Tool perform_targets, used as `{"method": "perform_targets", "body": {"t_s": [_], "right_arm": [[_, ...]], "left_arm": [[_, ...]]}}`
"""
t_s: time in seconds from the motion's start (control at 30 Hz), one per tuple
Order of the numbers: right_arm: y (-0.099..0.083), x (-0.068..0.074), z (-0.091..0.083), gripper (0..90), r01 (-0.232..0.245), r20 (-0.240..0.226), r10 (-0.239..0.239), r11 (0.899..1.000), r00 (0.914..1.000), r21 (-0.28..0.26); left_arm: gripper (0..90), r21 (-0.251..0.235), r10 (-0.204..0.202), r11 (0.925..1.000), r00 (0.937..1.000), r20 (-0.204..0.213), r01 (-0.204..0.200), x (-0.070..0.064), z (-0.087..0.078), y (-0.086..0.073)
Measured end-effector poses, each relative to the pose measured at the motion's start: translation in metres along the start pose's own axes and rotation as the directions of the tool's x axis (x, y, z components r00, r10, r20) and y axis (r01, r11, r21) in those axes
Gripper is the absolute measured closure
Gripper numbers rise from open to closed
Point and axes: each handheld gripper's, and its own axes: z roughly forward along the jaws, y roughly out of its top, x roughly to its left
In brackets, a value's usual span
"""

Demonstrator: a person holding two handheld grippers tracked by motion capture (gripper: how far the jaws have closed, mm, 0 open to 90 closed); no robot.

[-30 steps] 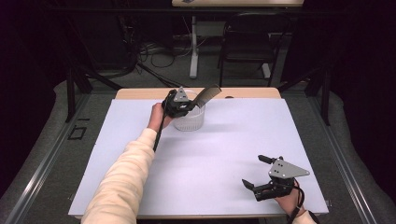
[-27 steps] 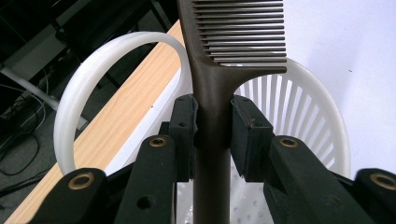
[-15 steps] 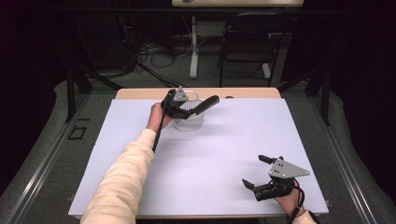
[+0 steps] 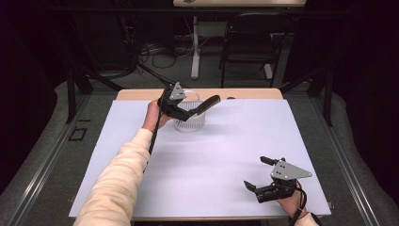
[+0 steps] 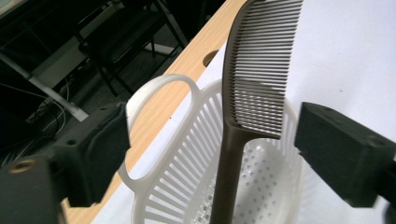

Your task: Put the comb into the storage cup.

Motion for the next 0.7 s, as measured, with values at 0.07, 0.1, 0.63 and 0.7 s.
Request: {"method": "perform_targets", "body": {"t_s": [0.07, 0.1, 0.63, 0.7], "right_arm": [[0.000, 0.000, 0.000, 0.0, -0.001, 0.000, 0.001, 1.000, 1.0000, -0.001], [0.000, 0.000, 0.000, 0.0, -0.002, 0.001, 0.002, 1.000, 1.0000, 0.000], [0.000, 0.000, 0.000, 0.0, -0.001, -0.001, 0.001, 1.000, 1.0000, 0.000], [0.000, 0.000, 0.000, 0.0, -0.004, 0.001, 0.004, 1.000, 1.0000, 0.000]], "left_arm": [[5.6, 0.001, 0.005, 1.0000, 1.0000, 0.001, -0.005, 0.000, -0.003, 0.002], [4.1, 0.006, 0.007, 1.0000, 1.0000, 0.001, -0.007, -0.001, -0.005, 0.003], [0.0, 0.013, -0.027, 0.9996, 0.9996, 0.005, 0.027, -0.004, -0.034, 0.011], [0.0, 0.016, -0.046, 0.9988, 0.9989, 0.002, 0.046, -0.005, -0.037, 0.010]]}}
